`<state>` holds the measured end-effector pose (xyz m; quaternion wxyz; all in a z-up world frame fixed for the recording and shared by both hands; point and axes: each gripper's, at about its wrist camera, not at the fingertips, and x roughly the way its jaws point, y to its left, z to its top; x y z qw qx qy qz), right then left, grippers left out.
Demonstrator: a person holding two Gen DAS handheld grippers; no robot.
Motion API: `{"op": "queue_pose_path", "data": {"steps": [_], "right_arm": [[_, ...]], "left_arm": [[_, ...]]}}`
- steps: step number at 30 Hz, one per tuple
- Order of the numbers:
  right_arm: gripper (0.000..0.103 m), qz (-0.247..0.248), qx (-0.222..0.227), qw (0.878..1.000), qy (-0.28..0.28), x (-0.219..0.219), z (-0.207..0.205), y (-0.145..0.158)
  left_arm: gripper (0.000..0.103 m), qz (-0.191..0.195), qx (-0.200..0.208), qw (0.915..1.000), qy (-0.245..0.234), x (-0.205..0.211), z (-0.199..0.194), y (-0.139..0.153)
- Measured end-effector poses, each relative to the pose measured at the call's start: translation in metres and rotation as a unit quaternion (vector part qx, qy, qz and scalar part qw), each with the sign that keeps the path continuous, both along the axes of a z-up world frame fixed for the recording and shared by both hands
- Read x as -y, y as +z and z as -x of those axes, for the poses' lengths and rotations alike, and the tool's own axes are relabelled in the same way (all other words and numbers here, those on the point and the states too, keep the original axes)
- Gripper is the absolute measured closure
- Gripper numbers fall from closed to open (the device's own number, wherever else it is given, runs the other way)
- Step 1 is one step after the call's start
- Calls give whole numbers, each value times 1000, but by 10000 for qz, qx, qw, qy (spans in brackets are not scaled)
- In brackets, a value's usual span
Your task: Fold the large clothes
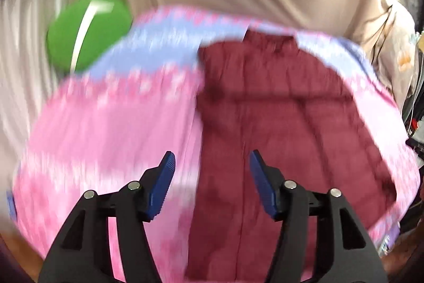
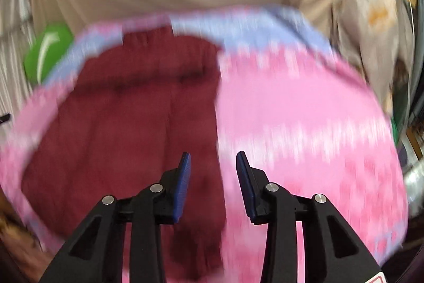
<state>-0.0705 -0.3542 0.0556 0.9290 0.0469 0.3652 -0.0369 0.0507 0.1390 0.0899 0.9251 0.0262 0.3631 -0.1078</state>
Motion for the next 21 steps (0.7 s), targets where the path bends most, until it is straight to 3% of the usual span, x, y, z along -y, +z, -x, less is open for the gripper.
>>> {"op": "queue_pose_path", "data": {"steps": [2, 5, 6, 7, 8, 12, 15, 17, 21], "right_arm": [[63, -128, 401, 9990, 170, -3, -33, 18], [66, -391, 662, 9961, 421, -16, -97, 29], [72, -490, 697, 9949, 547, -20, -127, 29], [93, -556, 704, 9937, 674, -24, -151, 28], [103, -594, 663, 9924, 845, -33, -184, 25], [103, -603, 523, 9915, 1024, -64, -277, 5], [103, -714, 218, 9900, 1200, -88, -336, -20], [103, -626, -121, 9895, 1297, -106, -374, -42], [103, -446, -525, 9894, 1275, -124, -426, -74]], "left_arm": [[42, -15, 290, 9995, -138, 26, -38, 15], [41, -81, 455, 9980, -438, 70, -100, 20], [41, -105, 471, 9976, -488, 85, -116, 19], [42, -100, 491, 9975, -491, 97, -135, 16], [42, -87, 488, 9975, -512, 110, -155, 12], [47, -164, 324, 9977, -574, 166, -239, -13], [47, -168, -80, 9978, -643, 194, -293, -41], [55, -254, -315, 9973, -609, 206, -322, -60], [56, -560, -425, 9967, -407, 218, -364, -91]]}}
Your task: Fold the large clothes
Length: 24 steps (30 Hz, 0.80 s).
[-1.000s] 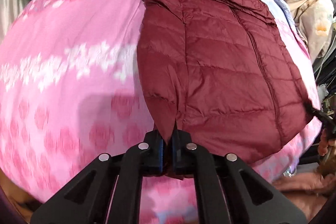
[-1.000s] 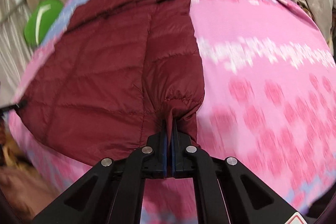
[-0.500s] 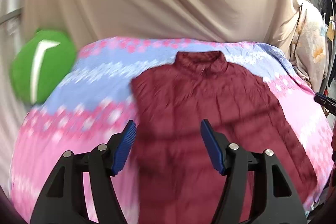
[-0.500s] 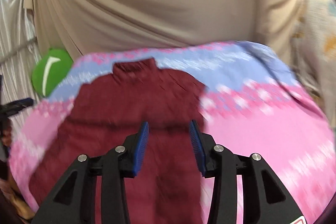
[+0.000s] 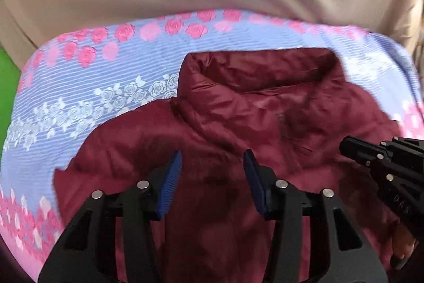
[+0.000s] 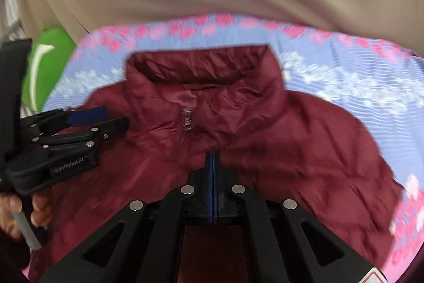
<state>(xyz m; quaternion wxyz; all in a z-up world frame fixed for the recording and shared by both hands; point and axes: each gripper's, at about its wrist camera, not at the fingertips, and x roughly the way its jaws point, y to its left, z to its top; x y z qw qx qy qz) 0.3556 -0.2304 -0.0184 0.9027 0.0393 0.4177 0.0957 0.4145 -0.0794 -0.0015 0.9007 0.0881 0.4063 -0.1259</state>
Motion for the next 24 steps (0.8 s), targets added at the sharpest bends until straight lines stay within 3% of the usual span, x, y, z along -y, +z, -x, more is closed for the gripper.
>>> {"op": "queue_pose_path", "data": {"steps": [4, 6, 9, 10, 12, 14, 17, 20, 24], "right_arm": [[103, -162, 20, 9996, -211, 17, -33, -11], [103, -253, 152, 9973, -667, 45, -41, -13], [103, -1238, 87, 9885, -865, 85, -44, -19], [103, -1286, 117, 9874, -911, 88, -41, -18], [103, -790, 406, 9910, -998, 75, -27, -3], [100, -659, 649, 9931, -717, 59, -15, 10], [100, -374, 588, 9970, -323, 31, -24, 12], [103, 74, 162, 9987, -484, 22, -58, -10], [103, -603, 345, 9938, -871, 47, -71, -1]], "left_arm": [[52, -14, 64, 9998, 188, -6, -31, -16], [43, 200, 169, 9991, 330, -16, -40, -18], [36, 482, 341, 9965, 590, -31, -47, -17], [36, 608, 375, 9950, 698, -38, -47, -14], [37, 834, 476, 9915, 877, -47, -44, -6], [37, 1044, 626, 9889, 851, -51, -36, 5], [37, 600, 653, 9927, 814, -38, -44, 7], [36, 358, 433, 9946, 875, -27, -63, -2], [35, 241, 374, 9929, 1105, -27, -79, -3]]}}
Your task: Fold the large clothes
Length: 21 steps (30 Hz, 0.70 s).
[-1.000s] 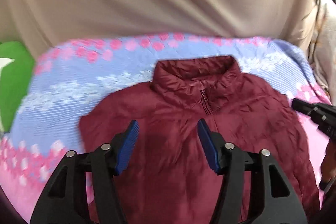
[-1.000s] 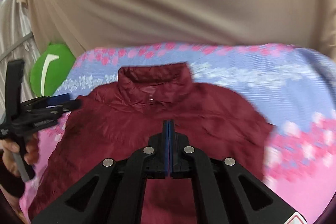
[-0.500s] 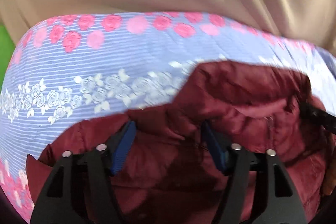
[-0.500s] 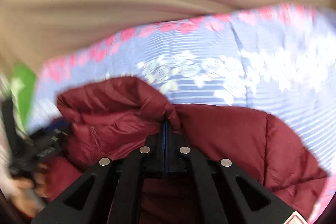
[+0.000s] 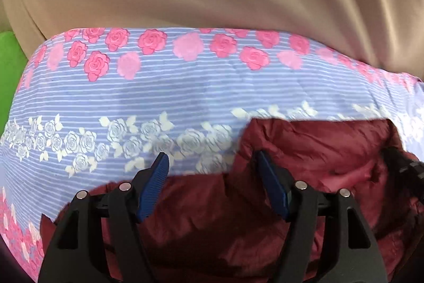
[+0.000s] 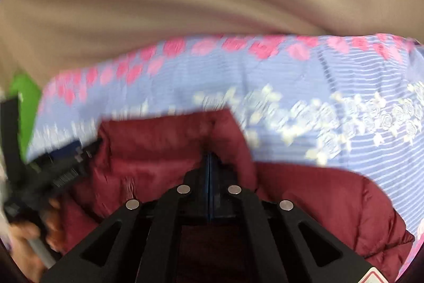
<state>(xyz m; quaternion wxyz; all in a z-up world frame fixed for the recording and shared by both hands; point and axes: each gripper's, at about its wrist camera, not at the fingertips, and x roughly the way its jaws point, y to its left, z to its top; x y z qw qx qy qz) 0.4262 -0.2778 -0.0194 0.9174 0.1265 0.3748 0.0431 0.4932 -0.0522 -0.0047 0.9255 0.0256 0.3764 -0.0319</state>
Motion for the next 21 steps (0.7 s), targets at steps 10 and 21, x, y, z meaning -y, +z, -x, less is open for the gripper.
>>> {"op": "queue_pose_path", "data": {"steps": [10, 21], "right_arm": [[102, 1006, -176, 9948, 27, 35, 100, -15], [91, 492, 44, 9986, -168, 75, 153, -3]], "left_arm": [[36, 99, 103, 9965, -827, -29, 108, 14], [36, 233, 150, 9969, -730, -66, 170, -5]]}}
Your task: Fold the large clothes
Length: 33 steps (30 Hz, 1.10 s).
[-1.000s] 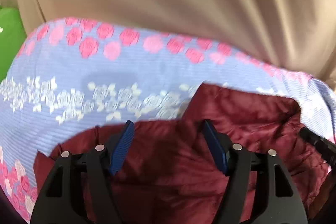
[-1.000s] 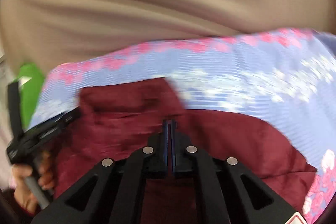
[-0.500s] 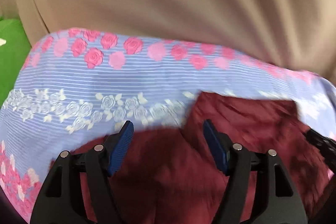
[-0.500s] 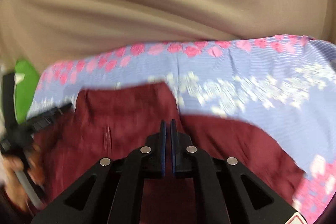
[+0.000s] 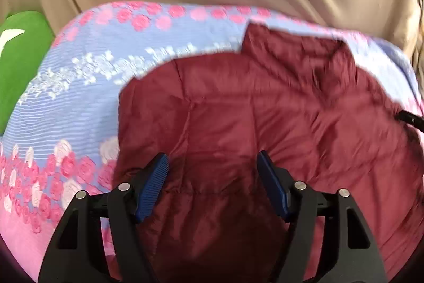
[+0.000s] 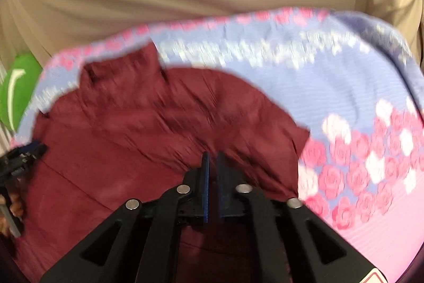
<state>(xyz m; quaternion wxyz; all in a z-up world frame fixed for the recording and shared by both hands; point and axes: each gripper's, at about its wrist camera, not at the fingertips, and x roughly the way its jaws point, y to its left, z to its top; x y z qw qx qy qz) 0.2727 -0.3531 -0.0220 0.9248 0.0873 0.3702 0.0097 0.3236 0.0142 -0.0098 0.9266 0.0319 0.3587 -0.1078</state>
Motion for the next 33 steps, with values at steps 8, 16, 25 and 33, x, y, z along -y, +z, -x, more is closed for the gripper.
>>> {"op": "queue_pose_path", "data": {"steps": [8, 16, 25, 33], "right_arm": [[103, 229, -532, 9983, -67, -31, -97, -10], [103, -754, -120, 9952, -618, 14, -102, -15], [93, -926, 134, 9923, -806, 30, -84, 1], [94, -434, 48, 9911, -1255, 42, -87, -7]], "left_arm": [[32, -595, -113, 9949, 809, 17, -78, 1], [25, -362, -237, 9937, 1035, -5, -100, -24], [24, -488, -202, 9931, 1051, -7, -98, -26], [21, -440, -209, 9927, 1102, -7, -99, -27]]}}
